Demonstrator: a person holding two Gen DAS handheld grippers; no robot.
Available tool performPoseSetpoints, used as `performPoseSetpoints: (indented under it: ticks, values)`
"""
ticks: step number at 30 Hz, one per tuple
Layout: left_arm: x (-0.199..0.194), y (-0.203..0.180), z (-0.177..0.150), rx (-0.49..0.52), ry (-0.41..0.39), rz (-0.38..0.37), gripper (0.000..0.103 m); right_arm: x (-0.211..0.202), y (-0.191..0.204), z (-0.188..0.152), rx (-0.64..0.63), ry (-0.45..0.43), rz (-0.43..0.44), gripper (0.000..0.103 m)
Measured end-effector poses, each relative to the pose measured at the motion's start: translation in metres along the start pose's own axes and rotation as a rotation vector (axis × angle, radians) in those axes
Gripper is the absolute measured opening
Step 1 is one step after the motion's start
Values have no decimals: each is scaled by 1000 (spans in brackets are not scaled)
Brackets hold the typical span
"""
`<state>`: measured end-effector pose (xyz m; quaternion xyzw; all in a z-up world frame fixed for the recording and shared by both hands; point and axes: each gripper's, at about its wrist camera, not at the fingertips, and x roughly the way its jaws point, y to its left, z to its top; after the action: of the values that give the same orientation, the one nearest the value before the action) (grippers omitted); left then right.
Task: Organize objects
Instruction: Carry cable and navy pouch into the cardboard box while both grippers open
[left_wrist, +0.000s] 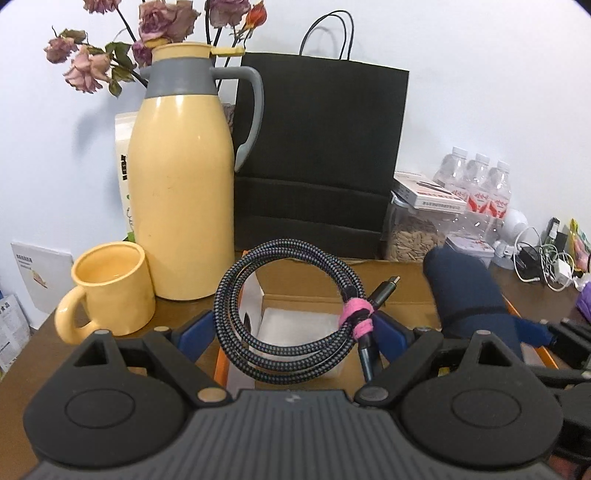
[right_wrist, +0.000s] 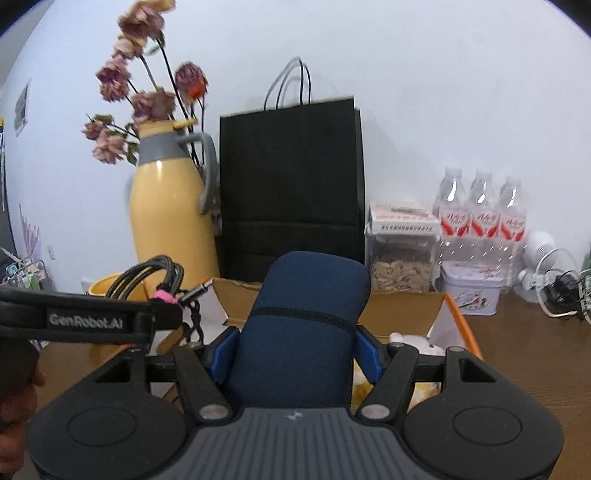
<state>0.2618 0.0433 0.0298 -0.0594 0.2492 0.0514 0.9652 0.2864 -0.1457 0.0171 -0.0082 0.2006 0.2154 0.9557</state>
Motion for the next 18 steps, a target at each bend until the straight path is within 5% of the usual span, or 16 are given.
performPoseSetpoints:
  ticks: [12,15,18]
  values:
    - [32,-6,1,55,47,-51,92,55,-3,-7,-54,85,11,66]
    - [32,-8,-1,60,47,-50,100,57,-4,-8,-57,105,2,68]
    - [30,-11,-2,73,31,-53,103,54,-5,-8,-61,87,-33,99]
